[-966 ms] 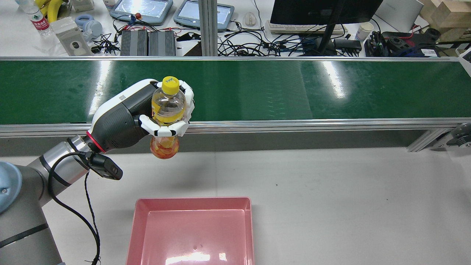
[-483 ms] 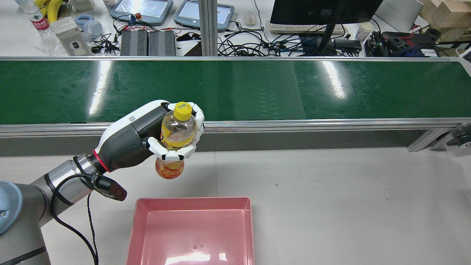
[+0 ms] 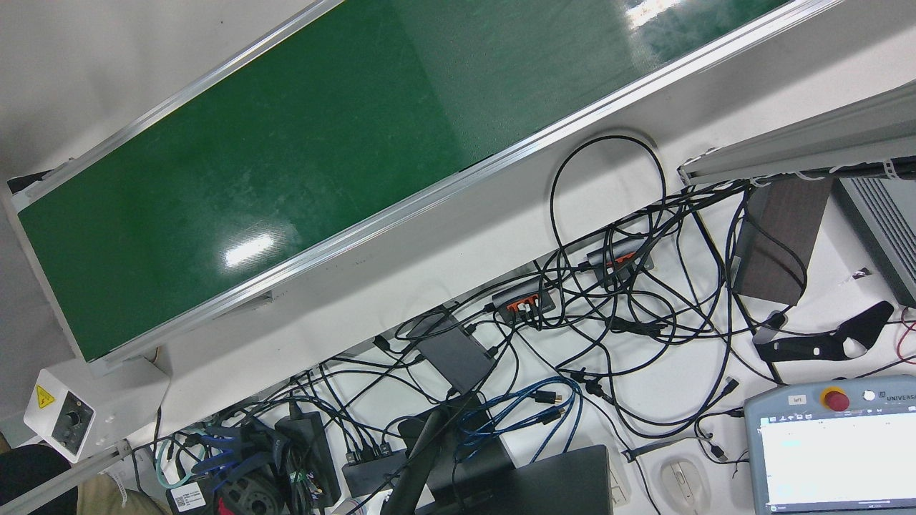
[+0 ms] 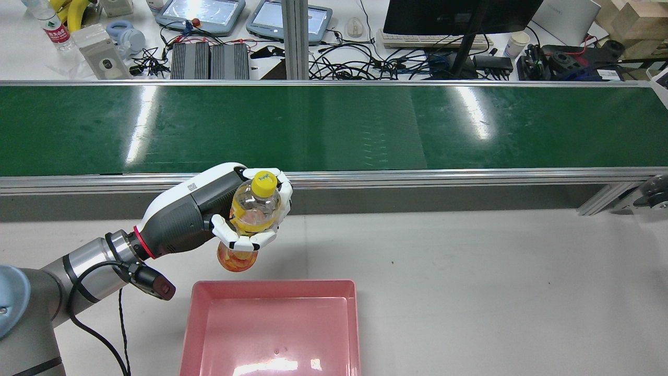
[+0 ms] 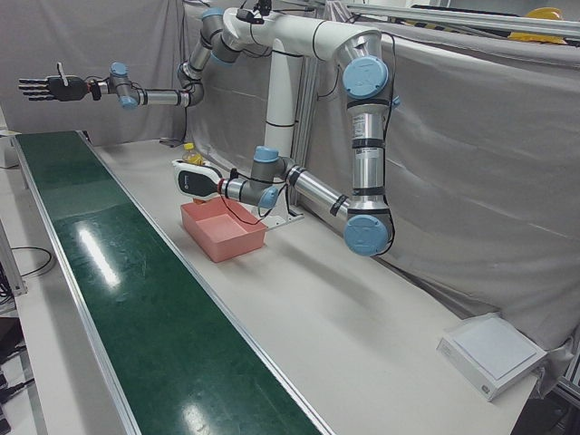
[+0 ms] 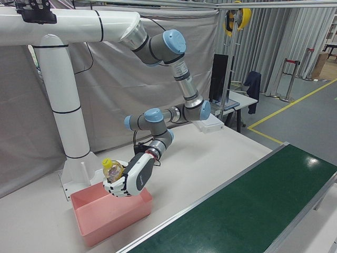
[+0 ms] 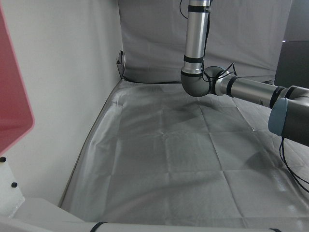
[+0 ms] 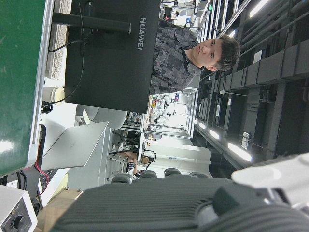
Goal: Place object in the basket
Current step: 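Lift the bottle off the belt and carry it toward the pink basket, then lower the bottle into the pink basket and open the left hand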
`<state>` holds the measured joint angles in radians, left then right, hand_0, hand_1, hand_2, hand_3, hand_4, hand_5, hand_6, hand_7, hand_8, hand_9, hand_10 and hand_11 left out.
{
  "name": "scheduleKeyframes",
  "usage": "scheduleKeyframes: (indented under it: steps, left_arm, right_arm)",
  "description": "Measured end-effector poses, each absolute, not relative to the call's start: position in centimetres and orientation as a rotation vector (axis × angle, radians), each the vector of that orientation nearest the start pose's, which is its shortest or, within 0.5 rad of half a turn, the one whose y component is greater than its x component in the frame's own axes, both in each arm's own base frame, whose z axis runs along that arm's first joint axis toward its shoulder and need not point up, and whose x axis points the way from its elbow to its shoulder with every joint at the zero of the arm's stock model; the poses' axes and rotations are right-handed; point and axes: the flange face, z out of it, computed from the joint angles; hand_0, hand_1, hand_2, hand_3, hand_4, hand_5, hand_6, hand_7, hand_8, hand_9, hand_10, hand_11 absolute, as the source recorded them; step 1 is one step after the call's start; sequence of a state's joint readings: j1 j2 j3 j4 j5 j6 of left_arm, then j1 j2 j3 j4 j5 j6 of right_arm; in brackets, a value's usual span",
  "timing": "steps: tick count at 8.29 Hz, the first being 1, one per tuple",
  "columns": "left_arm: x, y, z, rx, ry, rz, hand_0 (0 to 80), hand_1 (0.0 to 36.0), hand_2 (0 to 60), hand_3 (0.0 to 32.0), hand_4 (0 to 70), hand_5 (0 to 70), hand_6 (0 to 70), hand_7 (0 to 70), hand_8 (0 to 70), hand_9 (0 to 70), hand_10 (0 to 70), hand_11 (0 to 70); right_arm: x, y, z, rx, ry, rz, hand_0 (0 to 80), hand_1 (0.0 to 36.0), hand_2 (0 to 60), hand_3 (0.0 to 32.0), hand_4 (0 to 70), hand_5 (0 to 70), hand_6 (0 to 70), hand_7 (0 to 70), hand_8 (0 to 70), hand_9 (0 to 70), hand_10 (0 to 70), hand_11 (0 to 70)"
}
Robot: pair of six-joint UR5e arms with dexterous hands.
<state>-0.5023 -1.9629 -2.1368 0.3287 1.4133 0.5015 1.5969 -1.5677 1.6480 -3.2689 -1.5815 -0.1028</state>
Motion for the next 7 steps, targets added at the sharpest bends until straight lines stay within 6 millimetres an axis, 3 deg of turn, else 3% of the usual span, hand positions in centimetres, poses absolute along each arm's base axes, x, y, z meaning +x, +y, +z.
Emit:
scheduleKeyframes:
  steps: [1, 2, 3, 4, 5, 6, 7]
  left_arm:
    - [39.2, -38.0, 25.8, -0.586, 2.317, -0.978, 54.1, 0.5, 0.0, 0.0, 27.9, 39.5, 16.1, 39.1, 21.3, 35.5, 34.0, 48.9]
    - [39.4, -37.6, 25.6, -0.604, 2.307, -0.945, 52.7, 0.0, 0.0, 0.0, 19.9, 42.3, 11.6, 35.4, 16.5, 29.3, 27.9, 41.0]
    - [39.5, -37.0, 25.8, -0.631, 2.282, -0.894, 54.2, 0.0, 0.0, 0.0, 13.0, 40.1, 8.1, 31.9, 11.9, 23.1, 23.8, 35.6]
    - [39.6, -36.4, 26.1, -0.655, 2.251, -0.846, 56.0, 1.5, 0.0, 0.0, 7.8, 26.4, 2.8, 21.0, 6.1, 13.6, 18.4, 28.1]
    - [39.6, -36.1, 26.9, -0.665, 2.219, -0.827, 54.2, 1.1, 0.0, 0.0, 8.5, 16.7, 0.0, 7.7, 2.2, 5.4, 11.8, 18.5]
    - [39.6, -35.8, 27.7, -0.666, 2.199, -0.824, 52.1, 0.5, 0.0, 1.6, 7.9, 5.2, 0.0, 0.0, 0.0, 0.0, 3.6, 6.4]
    - [39.8, -35.5, 28.1, -0.671, 2.187, -0.823, 51.6, 0.5, 0.0, 3.6, 6.8, 0.0, 0.0, 0.0, 0.0, 0.0, 0.6, 2.0]
  right_arm:
    - [14.5, -48.3, 66.0, -0.130, 2.209, -2.318, 0.0, 0.0, 0.0, 0.0, 0.0, 0.0, 0.0, 0.0, 0.0, 0.0, 0.0, 0.0]
    - [14.5, -48.3, 66.1, -0.130, 2.209, -2.318, 0.0, 0.0, 0.0, 0.0, 0.0, 0.0, 0.0, 0.0, 0.0, 0.0, 0.0, 0.0]
    - [14.5, -48.3, 66.0, -0.130, 2.209, -2.318, 0.0, 0.0, 0.0, 0.0, 0.0, 0.0, 0.0, 0.0, 0.0, 0.0, 0.0, 0.0]
    - [14.5, -48.3, 66.0, -0.130, 2.209, -2.318, 0.0, 0.0, 0.0, 0.0, 0.0, 0.0, 0.0, 0.0, 0.0, 0.0, 0.0, 0.0]
    - [14.5, -48.3, 66.0, -0.130, 2.209, -2.318, 0.0, 0.0, 0.0, 0.0, 0.0, 0.0, 0.0, 0.0, 0.0, 0.0, 0.0, 0.0]
    - [14.5, -48.3, 66.0, -0.130, 2.209, -2.318, 0.0, 0.0, 0.0, 0.0, 0.0, 0.0, 0.0, 0.0, 0.0, 0.0, 0.0, 0.0]
    - [14.5, -48.3, 66.0, -0.130, 2.209, -2.317, 0.0, 0.0, 0.0, 0.0, 0.0, 0.0, 0.0, 0.0, 0.0, 0.0, 0.0, 0.0]
